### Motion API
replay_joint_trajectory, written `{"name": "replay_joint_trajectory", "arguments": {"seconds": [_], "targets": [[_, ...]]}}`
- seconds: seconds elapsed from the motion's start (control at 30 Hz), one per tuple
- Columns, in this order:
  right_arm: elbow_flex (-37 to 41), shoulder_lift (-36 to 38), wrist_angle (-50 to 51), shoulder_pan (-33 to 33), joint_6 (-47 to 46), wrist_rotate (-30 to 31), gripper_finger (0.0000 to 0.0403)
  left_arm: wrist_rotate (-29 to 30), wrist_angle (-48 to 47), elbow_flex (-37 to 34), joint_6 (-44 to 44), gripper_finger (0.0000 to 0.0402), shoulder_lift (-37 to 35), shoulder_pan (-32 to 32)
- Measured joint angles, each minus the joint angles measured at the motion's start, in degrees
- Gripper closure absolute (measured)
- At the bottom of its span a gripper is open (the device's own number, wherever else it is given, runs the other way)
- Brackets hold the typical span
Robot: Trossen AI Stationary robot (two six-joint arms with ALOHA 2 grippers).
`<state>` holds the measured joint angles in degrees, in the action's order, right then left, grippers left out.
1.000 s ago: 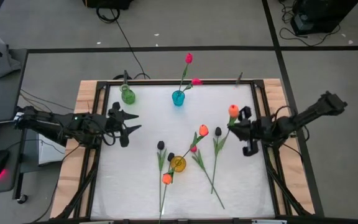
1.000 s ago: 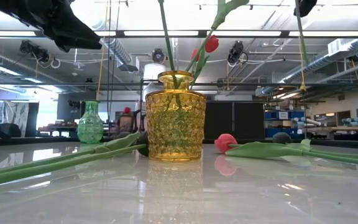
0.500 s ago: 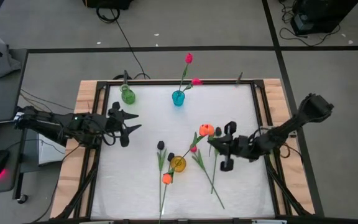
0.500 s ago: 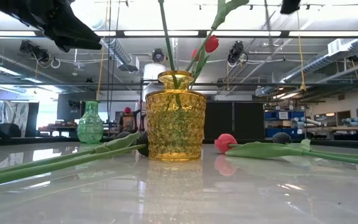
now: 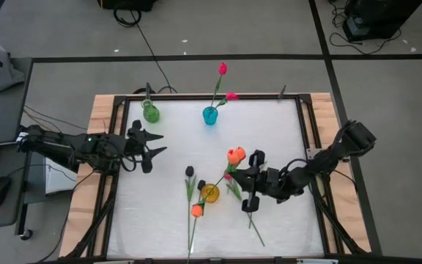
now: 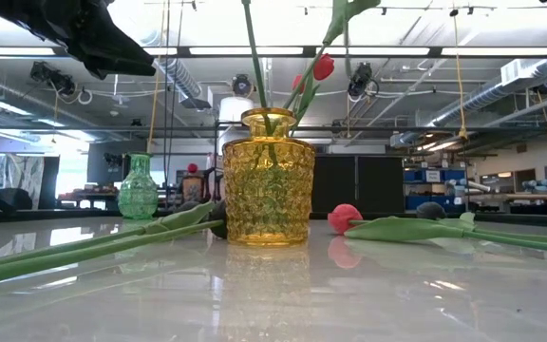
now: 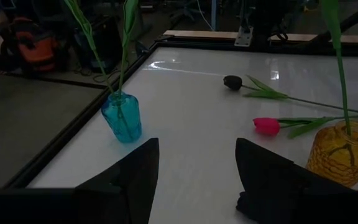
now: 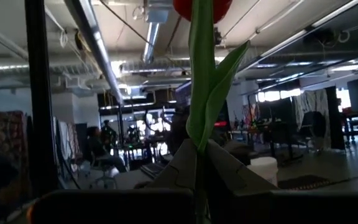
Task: Sort flowers into vase by color
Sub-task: Put the orange flower into the yellow vase
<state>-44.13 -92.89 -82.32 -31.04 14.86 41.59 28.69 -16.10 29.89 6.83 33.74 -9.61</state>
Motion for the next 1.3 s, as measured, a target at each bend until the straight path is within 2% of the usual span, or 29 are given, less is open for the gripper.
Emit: {"name": "replay_joint_trajectory", "arguments": {"seconds": [0.33,0.8,1.3], "targets": [[-4.3,-4.7,-2.8,0.5,3.2,1.9,0.0382,0.0,0.0,0.0,-0.3,0.0184,0.0,0.0],[-4.8,-9.3,-6.8,3.5,1.1,-1.4,0.0382,0.0,0.2,0.0,-0.6,0.0184,0.0,0.0],[-4.8,-10.5,-6.6,4.5,-1.6,-3.3,0.0382,0.0,0.4,0.0,-0.6,0.0184,0.0,0.0]]}}
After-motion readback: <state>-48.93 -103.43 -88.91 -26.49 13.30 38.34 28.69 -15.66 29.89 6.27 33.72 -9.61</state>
